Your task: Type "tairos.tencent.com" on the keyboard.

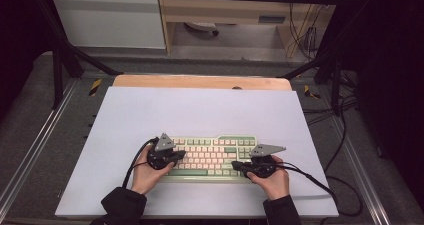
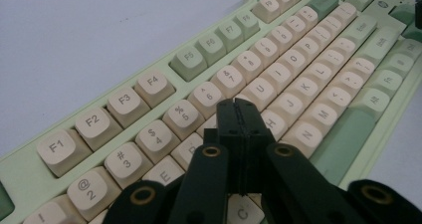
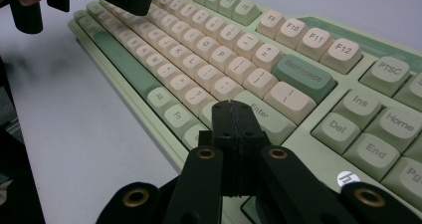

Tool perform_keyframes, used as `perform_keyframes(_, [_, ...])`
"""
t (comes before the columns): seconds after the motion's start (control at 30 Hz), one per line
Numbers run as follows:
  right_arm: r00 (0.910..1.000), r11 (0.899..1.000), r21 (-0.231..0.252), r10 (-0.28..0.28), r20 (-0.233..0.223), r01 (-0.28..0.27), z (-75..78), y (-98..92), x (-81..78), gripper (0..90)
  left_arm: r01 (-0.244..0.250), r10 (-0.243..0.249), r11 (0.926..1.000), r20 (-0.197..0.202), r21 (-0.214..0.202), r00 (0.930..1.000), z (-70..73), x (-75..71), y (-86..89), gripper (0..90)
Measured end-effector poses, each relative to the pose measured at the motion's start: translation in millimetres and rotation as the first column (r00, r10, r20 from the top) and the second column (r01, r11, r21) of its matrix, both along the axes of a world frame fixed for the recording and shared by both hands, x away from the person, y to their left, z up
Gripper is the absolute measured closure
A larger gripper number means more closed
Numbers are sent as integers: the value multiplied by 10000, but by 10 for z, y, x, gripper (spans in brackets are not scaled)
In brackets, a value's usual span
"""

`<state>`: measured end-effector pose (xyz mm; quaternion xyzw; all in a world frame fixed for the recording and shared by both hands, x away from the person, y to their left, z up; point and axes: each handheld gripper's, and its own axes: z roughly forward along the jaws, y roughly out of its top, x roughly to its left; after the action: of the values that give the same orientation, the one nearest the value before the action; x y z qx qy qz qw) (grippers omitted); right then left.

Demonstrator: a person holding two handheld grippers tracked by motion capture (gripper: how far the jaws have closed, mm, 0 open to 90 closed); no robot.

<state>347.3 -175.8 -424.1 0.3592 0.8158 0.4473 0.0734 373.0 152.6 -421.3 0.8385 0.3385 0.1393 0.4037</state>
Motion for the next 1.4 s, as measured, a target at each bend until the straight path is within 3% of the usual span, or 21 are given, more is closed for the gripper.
perform_keyframes(0.7, [10000,10000,-8,-11,3,11,-1,-17,-7,900,-581,582,9977,16,-344,9983,59,-26,367,898])
perform_keyframes(1.4, [10000,10000,-15,1,-87,-1,-23,0,-2,900,-718,718,9974,-5,-85,9974,-54,49,315,898])
